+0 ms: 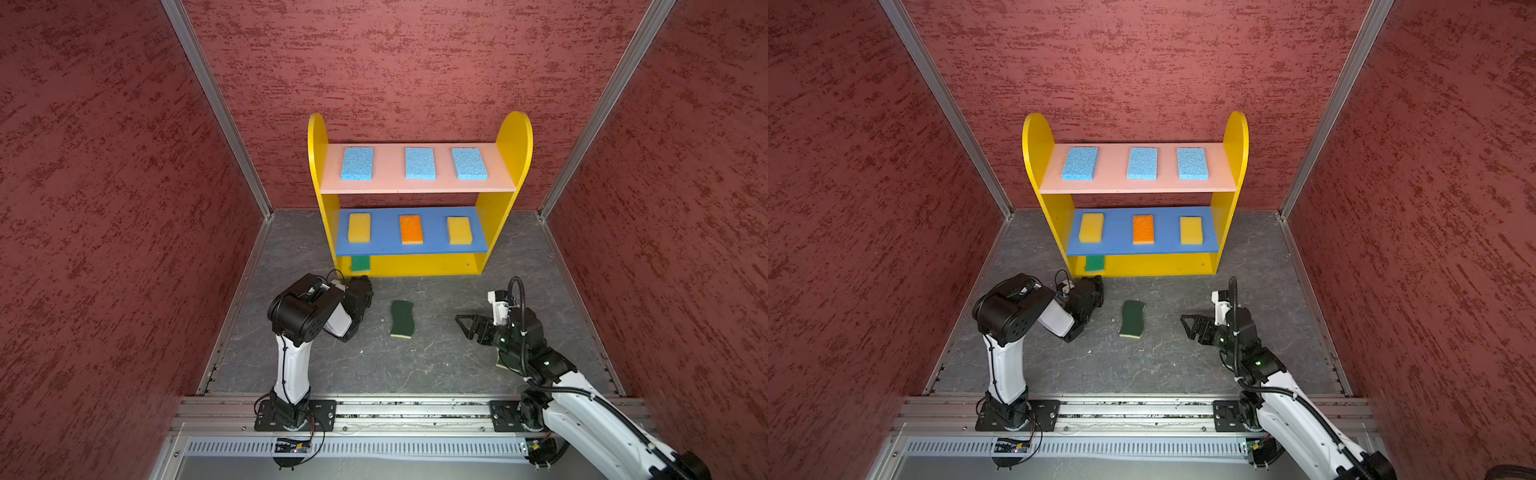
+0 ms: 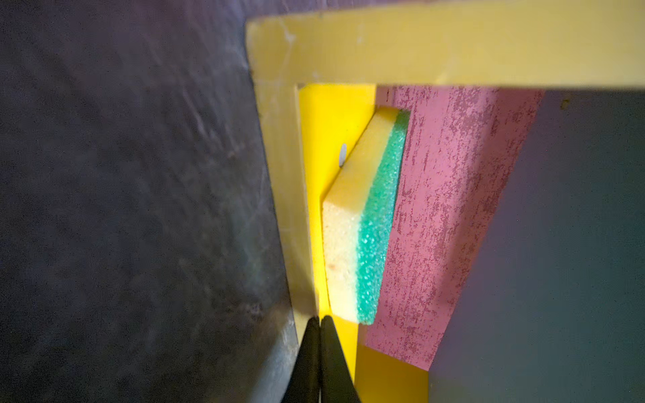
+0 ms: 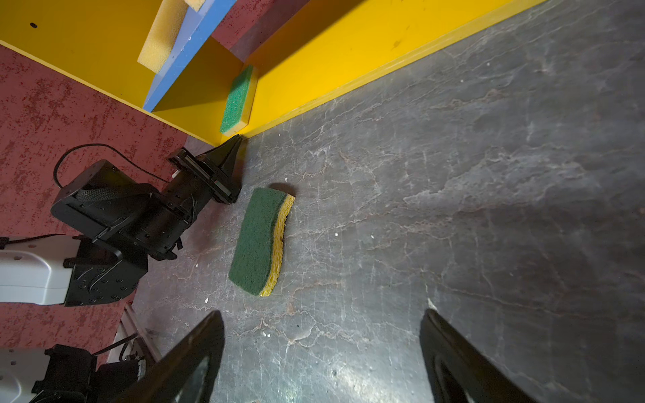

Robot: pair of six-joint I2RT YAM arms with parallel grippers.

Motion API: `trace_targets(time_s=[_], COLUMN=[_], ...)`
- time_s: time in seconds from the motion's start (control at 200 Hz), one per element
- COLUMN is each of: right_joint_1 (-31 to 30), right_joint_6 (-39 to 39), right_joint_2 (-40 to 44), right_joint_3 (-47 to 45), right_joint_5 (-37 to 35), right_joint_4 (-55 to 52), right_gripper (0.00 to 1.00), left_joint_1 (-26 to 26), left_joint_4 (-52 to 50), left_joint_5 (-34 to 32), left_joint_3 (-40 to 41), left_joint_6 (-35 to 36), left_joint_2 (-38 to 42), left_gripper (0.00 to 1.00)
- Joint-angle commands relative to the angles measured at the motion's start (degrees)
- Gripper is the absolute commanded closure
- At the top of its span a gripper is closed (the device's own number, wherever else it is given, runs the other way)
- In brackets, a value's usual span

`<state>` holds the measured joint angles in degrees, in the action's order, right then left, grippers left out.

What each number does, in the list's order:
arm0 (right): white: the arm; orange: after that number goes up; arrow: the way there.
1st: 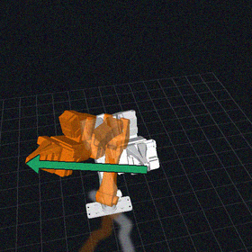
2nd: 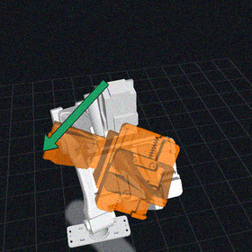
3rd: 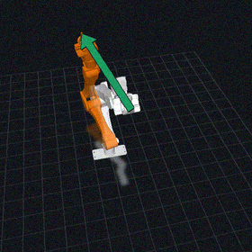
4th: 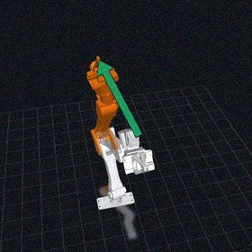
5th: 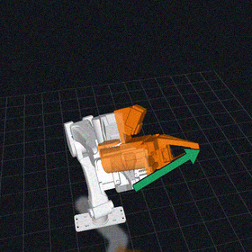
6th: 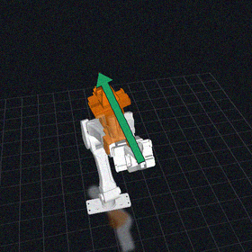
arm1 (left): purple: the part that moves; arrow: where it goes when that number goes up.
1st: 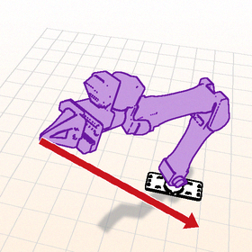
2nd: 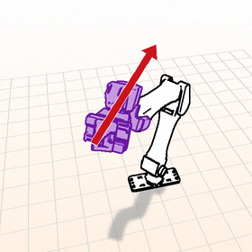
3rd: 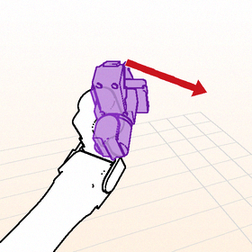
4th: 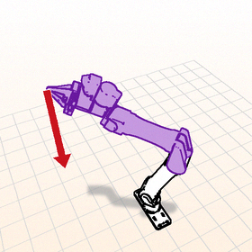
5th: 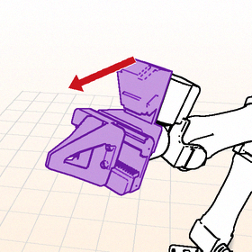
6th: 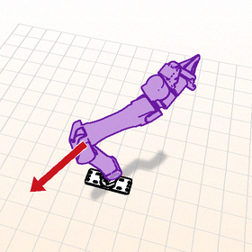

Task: Arrange cleaning sponges on a shelf
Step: Place the cleaning sponge on the shelf.

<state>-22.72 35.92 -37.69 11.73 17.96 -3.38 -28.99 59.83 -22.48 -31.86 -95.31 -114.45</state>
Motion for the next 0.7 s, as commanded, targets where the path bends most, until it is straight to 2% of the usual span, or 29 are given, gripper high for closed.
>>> trace_targets(time_s=[0.0, 0.416, 0.696], right_joint_1=[-0.22, -0.21, -0.21], right_joint_6=[-1.07, -0.52, 0.05], right_joint_2=[0.60, 1.04, 0.43], right_joint_3=[-0.82, -2.87, -3.93], right_joint_5=[0.88, 0.96, 1.14], right_joint_4=[1.97, 3.49, 4.84], right_gripper=[0.11, 0.11, 0.11], left_joint_1=[-0.22, -0.27, 0.21], left_joint_4=[-3.64, 0.64, -2.64], left_joint_5=[-1.94, -2.39, -2.83], left_joint_3=[0.28, -2.15, -1.90], left_joint_6=[-0.73, -3.48, -3.43], left_joint_2=[-1.48, -6.87, -5.21], left_gripper=[0.97, 0.99, 0.99])
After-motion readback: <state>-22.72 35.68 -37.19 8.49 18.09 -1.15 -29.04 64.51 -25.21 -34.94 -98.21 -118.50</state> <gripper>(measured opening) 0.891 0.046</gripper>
